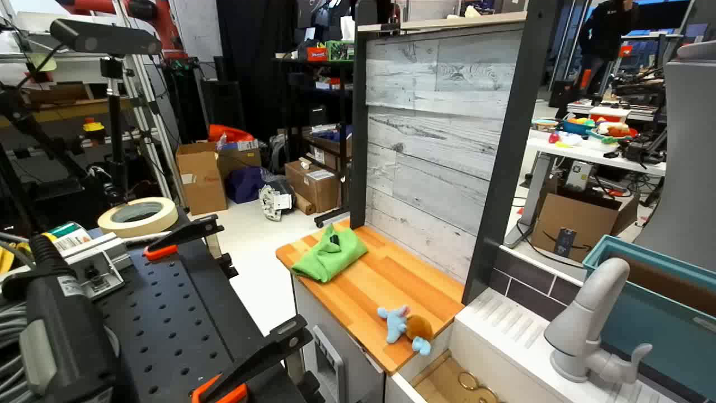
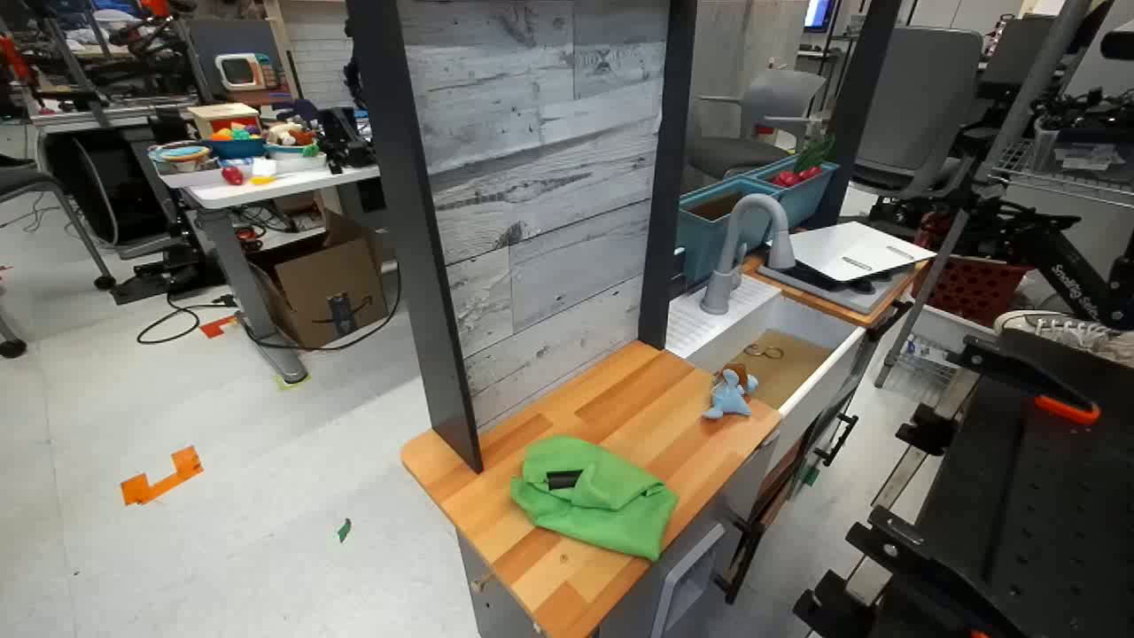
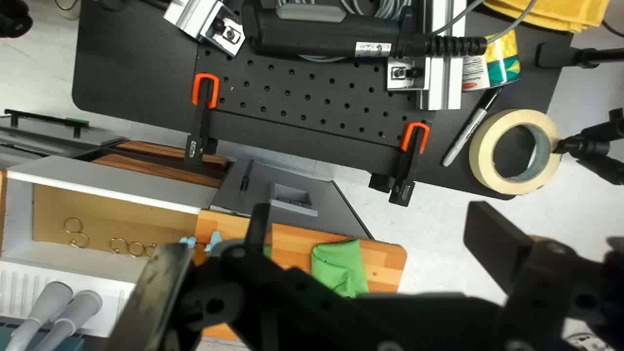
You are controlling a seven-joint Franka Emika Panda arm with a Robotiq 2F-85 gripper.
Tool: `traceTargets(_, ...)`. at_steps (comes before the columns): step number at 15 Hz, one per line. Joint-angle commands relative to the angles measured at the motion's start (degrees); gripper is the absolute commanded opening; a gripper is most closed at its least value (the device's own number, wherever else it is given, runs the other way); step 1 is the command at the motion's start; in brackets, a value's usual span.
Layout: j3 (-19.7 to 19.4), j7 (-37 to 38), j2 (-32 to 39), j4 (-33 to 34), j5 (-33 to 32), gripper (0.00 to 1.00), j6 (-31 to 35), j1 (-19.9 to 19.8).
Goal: Unfold the green cloth once
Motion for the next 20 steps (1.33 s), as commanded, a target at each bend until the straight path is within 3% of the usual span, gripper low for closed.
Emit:
traceTargets(1,0.05,0.0,0.01,0.09,0.03,1.0,-0.07,-0.03)
traceTargets(16,0.05,0.0,0.01,0.1,0.02,1.0,-0.05,-0.03)
traceTargets(20,-0.28,-0.27,4.95,0.92,1.38,1.0,5.77,0.63)
